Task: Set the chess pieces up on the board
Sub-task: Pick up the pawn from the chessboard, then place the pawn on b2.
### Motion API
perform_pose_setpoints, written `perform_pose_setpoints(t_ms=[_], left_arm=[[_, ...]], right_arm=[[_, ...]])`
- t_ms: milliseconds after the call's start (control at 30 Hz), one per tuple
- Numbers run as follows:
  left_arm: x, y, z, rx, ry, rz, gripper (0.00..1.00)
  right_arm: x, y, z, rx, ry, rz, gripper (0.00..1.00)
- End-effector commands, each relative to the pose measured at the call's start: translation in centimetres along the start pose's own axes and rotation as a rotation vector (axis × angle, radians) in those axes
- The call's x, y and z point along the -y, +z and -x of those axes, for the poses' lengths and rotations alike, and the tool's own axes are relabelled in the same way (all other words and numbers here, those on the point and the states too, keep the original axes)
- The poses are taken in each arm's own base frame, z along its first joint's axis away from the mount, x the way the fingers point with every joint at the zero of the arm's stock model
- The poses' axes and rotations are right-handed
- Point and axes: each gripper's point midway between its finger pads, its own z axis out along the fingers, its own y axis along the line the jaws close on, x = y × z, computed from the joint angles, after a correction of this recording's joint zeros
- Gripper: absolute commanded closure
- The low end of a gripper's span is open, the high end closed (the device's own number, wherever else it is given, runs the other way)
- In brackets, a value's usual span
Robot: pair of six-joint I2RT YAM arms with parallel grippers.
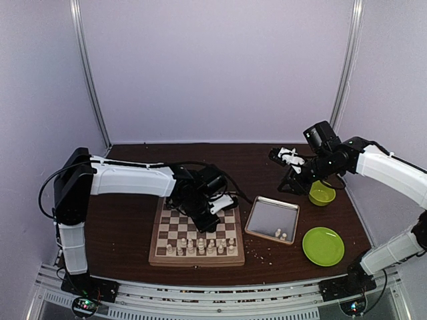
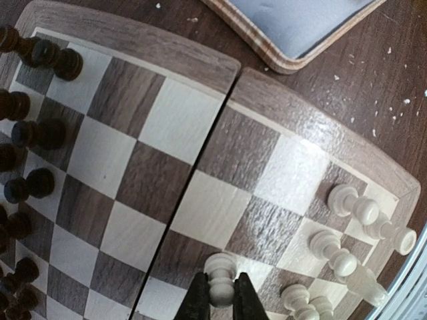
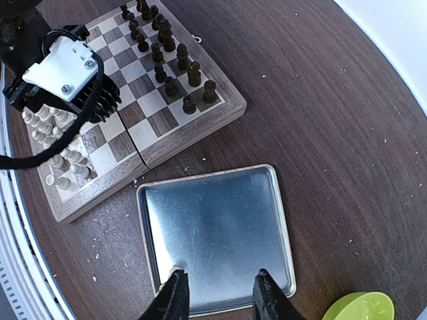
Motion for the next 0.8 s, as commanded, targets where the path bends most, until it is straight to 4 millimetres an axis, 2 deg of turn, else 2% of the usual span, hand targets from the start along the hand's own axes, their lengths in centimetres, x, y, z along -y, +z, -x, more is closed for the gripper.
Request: perform_pose_setpoints(t_ms=[0,233,433,767], left_arm=[[-1.2,-3.2,-1.2,-0.003,-0.002,0.086,0.98],[-3.2,-5.5,-6.0,-0.026,-0.114,0.146,0.98],[-3.2,-5.4,-9.5,-0.062,-0.163,0.146,0.98],[-2.4,-5.0,-11.3,-0.076,-0.194,0.114,0.98]], right_arm=[[0.0,0.2,-0.3,-0.010,-0.004,0.012,0.67],[-0.1,0.5,-0.4,-0.020,-0.005,0.023,0.67],[-0.3,0.6,-0.6,-0.024,-0.005,0.032,0.66],[-0.4,1.0,-0.8,-0.036,0.002,0.049,0.66]])
